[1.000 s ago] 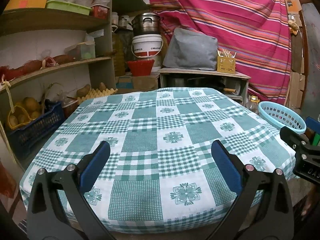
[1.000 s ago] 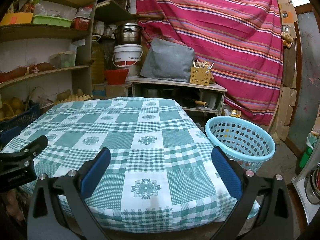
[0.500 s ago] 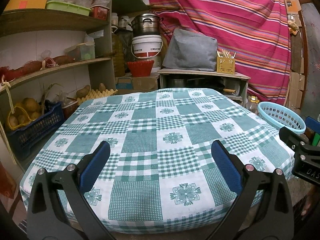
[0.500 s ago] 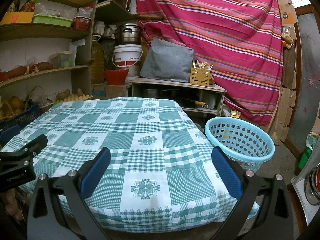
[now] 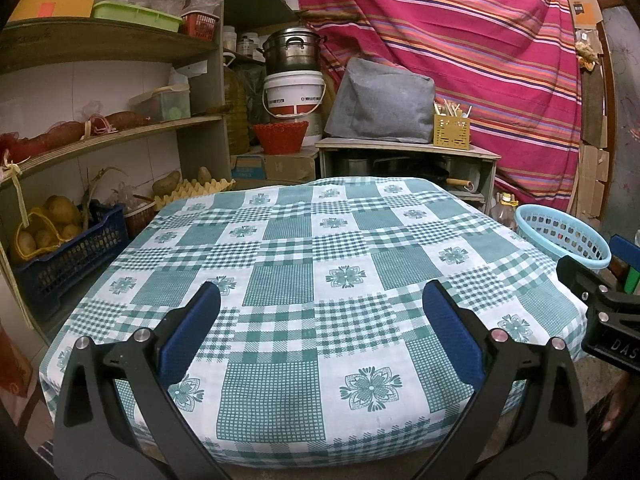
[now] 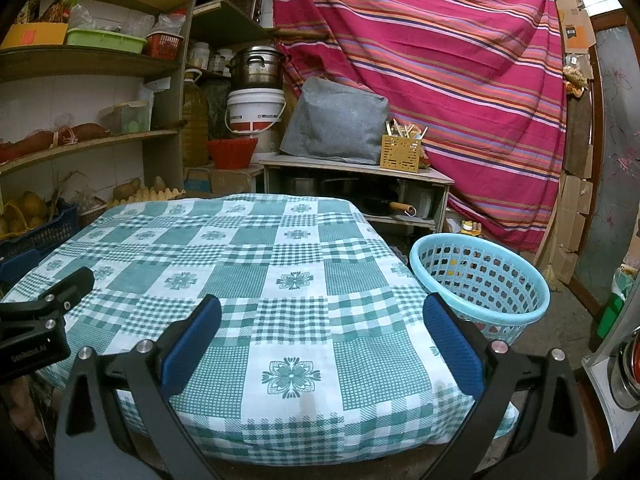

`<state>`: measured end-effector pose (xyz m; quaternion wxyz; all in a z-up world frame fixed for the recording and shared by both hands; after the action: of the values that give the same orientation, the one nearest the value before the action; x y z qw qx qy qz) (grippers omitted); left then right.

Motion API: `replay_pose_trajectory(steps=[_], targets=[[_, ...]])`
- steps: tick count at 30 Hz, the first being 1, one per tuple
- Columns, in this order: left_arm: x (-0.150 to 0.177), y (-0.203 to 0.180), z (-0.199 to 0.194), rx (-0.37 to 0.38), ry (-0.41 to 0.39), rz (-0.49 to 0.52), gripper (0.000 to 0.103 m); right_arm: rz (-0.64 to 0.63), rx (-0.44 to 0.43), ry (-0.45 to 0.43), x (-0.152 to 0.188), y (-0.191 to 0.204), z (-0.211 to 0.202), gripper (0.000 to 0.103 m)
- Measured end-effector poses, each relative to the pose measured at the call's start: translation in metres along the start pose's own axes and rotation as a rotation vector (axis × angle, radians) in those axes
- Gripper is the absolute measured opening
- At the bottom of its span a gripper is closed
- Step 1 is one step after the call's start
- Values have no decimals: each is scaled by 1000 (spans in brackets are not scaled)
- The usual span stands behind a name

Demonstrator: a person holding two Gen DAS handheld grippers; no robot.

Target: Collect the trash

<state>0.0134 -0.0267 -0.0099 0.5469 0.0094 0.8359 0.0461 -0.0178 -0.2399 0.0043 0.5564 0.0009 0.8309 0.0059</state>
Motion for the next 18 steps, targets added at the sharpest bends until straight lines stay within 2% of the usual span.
replay_pose_trajectory(steps=[18], targets=[[0, 0, 0, 0, 0, 0, 98, -1, 0, 0, 0, -1, 0, 98]])
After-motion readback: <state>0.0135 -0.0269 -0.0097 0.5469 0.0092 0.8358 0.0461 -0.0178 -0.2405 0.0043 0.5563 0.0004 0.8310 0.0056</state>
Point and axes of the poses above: each gripper's, at about its wrist camera, not at the fingertips, and z roughly the way its jaws point, y to its left, x to its underside, the point moved 2 cm from there along z, roughly the way its jaws point, and after that the axes turned 6 degrees about -x, right-handed, at the moved point
